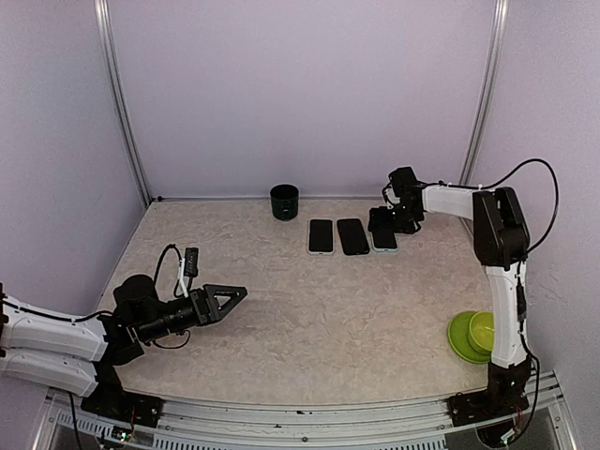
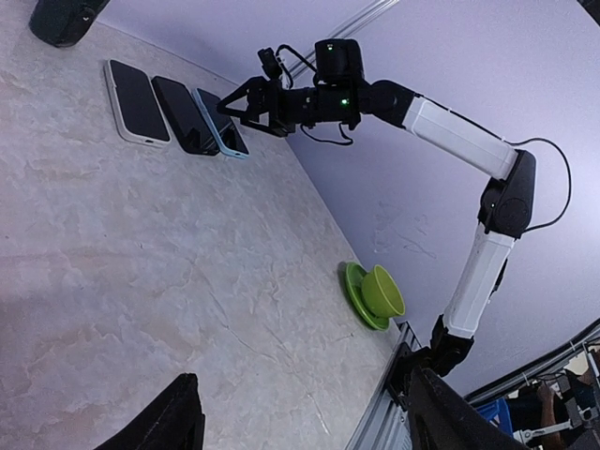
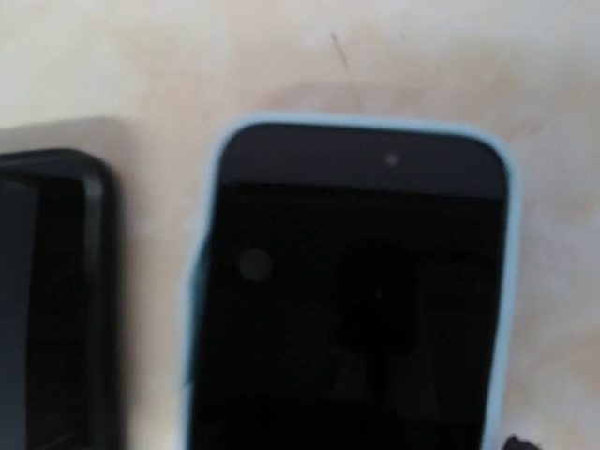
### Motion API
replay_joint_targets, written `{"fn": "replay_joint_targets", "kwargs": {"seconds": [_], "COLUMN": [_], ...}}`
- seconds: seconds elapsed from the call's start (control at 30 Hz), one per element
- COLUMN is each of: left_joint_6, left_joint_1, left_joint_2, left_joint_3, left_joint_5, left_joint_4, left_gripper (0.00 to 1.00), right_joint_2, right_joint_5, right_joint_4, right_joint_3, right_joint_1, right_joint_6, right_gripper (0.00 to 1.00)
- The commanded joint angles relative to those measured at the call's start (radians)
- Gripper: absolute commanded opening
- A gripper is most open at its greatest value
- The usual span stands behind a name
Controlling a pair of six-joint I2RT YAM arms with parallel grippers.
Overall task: Put the phone into the phone case
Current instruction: Place the phone with the phone case at the corner of the board, then reset both arms
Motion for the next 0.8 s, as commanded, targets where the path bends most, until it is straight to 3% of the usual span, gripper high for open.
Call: {"fn": "replay_joint_targets", "kwargs": {"seconds": [0.0, 0.43, 0.77], "left_joint_6": [0.022, 0.158, 0.258], "left_joint_1": [-0.004, -0.018, -0.028], "left_joint_2": [-0.003, -0.137, -0.279], "left_joint_3": [0.006, 0.099, 0.196], "left_joint_5": [-0.011, -0.146, -0.296], "left_joint_4": [0.009, -0.267, -0.527], "left_gripper": [0.73, 0.73, 0.73], "right_joint_2": [-0.165, -0.831, -1.347], "right_joint_5": [-0.025, 0.131, 0.092], "right_joint_4": [0.041, 0.208, 0.219], "right_joint_3": [-0.075, -0.721, -1.056], "right_joint_1": [-0.009, 0.11, 0.237], "right_joint_6": [0.008, -0.022, 0.019], "right_gripper": [0.93, 1.0, 1.0]}}
